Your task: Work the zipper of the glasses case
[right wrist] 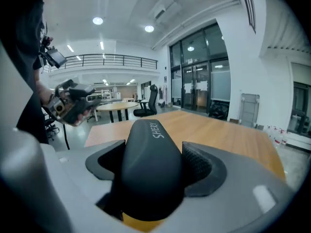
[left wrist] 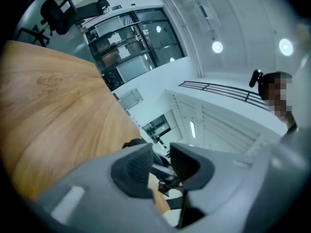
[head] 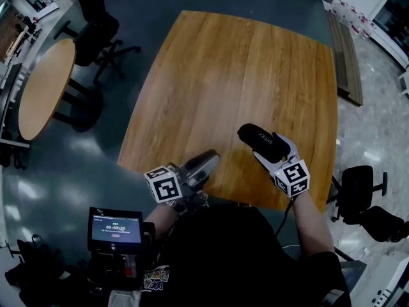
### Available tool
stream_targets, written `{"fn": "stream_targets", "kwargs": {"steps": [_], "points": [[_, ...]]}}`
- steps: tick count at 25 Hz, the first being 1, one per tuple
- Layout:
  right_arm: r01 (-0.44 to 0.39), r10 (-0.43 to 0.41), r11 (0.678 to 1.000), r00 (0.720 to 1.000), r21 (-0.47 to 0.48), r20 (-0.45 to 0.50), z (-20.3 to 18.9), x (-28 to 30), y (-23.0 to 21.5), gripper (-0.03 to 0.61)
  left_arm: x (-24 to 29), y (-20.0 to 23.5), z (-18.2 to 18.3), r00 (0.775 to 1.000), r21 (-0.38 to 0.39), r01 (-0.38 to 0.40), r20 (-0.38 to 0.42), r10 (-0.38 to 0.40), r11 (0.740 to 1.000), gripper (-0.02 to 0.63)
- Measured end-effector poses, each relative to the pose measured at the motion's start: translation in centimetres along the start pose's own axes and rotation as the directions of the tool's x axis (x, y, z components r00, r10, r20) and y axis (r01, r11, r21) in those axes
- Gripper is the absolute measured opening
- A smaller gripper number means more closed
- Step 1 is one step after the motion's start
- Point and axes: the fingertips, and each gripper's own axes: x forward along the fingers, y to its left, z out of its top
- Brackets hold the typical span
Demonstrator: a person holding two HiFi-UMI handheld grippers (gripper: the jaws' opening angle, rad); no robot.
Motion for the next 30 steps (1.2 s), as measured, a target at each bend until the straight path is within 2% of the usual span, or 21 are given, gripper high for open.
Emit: {"fn": "stream_targets", "kwargs": {"steps": [1,3,6,10,15,20,24,25,27,30], "points": [[-0.027,0.027,1.000,0.999,-0.004,-0.047,-1.9,1.3,-0.1,0.370,0.0,0.3,-0.9,1.000,-0.002,-0.002,-0.027,0.002,1.000,0.066],[-0.077,0.071,0.996,0.987,-0.033,-0.144,-5.3,3.9,0.3,0.370,0.0,-0.2,-2.5,0.996,0.004,-0.003,-0.095,0.004,1.000,0.008],[-0.131,0.109,0.989,0.964,-0.075,-0.241,-8.6,6.8,1.1,0.370,-0.4,-1.5,-4.2,0.985,0.027,0.015,-0.171,-0.010,1.000,0.002],[-0.198,0.159,0.973,0.945,-0.115,-0.285,-9.5,8.5,2.5,0.371,-1.7,-2.2,-5.5,0.978,0.053,0.049,-0.205,-0.037,0.997,0.003],[-0.223,0.176,0.966,0.938,-0.133,-0.298,-11.1,10.2,1.6,0.368,-3.3,-0.9,-6.3,0.976,0.080,-0.029,-0.214,0.046,0.996,0.002],[-0.229,0.187,0.964,0.944,-0.135,-0.272,-10.8,10.8,1.6,0.369,-4.6,0.0,-6.3,0.971,0.074,-0.080,-0.218,0.094,0.994,0.002],[-0.230,0.178,0.962,0.937,-0.148,-0.300,-11.1,10.6,1.3,0.377,-5.0,0.5,-6.7,0.973,0.057,-0.064,-0.217,0.075,0.996,0.002],[-0.233,0.181,0.961,0.939,-0.152,-0.293,-10.7,10.5,1.5,0.396,-5.1,0.5,-6.7,0.972,0.062,-0.058,-0.223,0.071,0.996,0.002],[-0.223,0.178,0.962,0.950,-0.156,-0.255,-9.4,10.1,1.5,0.419,-5.1,0.3,-6.5,0.968,0.083,-0.048,-0.241,0.067,0.995,0.002],[-0.152,0.129,0.978,0.979,-0.144,-0.156,-6.9,8.4,0.8,0.404,-4.9,0.0,-6.4,0.963,0.141,-0.007,-0.265,0.045,0.990,0.006]]}}
